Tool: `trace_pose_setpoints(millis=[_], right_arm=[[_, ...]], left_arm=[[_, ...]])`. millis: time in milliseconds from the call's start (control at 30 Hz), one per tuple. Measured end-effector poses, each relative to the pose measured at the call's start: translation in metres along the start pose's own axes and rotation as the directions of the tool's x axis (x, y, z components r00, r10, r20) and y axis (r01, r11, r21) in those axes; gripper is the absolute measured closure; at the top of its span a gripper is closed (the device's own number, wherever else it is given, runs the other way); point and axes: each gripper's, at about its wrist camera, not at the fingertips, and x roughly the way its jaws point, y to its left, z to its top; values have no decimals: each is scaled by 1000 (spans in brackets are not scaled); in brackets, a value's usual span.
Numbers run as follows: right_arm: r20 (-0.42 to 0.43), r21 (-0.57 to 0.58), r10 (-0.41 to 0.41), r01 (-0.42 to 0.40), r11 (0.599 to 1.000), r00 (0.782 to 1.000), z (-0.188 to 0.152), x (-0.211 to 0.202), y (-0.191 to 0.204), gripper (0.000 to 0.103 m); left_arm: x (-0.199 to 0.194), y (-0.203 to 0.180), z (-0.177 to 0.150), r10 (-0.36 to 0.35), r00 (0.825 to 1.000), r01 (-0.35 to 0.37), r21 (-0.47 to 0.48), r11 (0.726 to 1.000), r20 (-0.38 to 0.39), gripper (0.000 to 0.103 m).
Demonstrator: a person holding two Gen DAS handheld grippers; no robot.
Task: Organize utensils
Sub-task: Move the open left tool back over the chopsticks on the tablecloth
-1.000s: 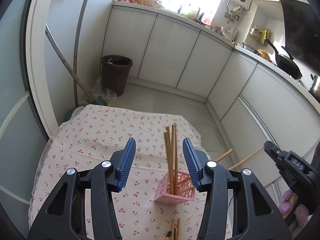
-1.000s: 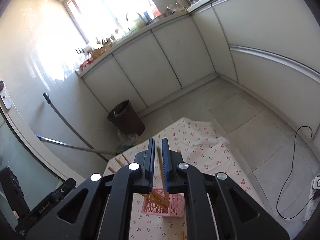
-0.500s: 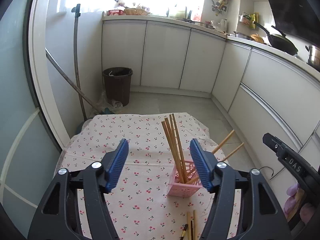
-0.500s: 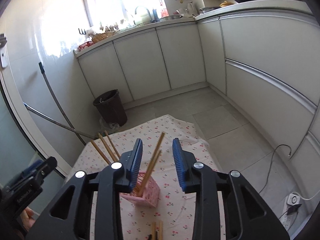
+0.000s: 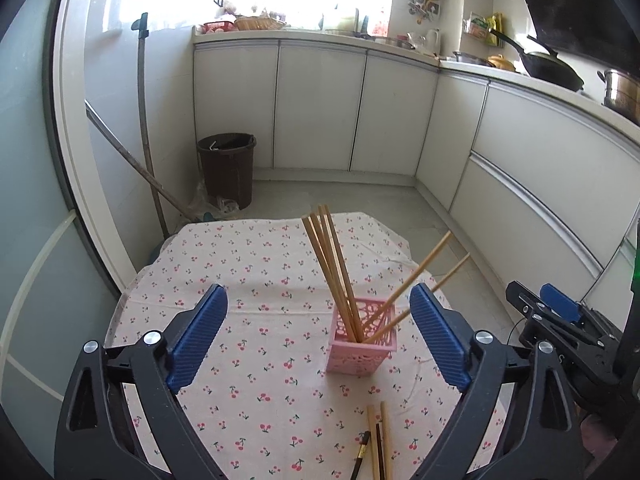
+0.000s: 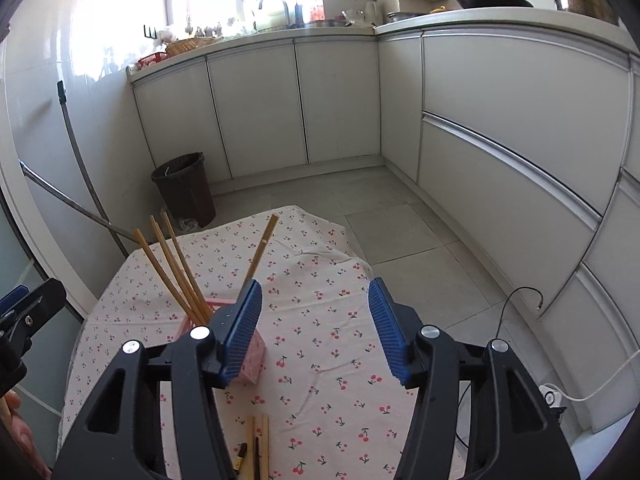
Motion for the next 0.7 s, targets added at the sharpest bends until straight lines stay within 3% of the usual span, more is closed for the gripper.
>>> trace_pose_setpoints(millis=[67, 333, 700], right_arm=[[-7, 8, -15, 15, 1000, 1000, -4, 0, -3, 32], [-69, 20, -41, 42, 999, 997, -20, 6, -7, 21], [-194, 40, -55, 63, 997, 979, -56, 13, -25, 15]], left_arm=[[1, -1, -3, 2, 1000, -2, 3, 1000, -10, 10], [10, -6, -22, 9, 997, -7, 27, 1000, -72, 7], [27, -12, -53, 31, 981, -22, 45, 999, -191, 7]])
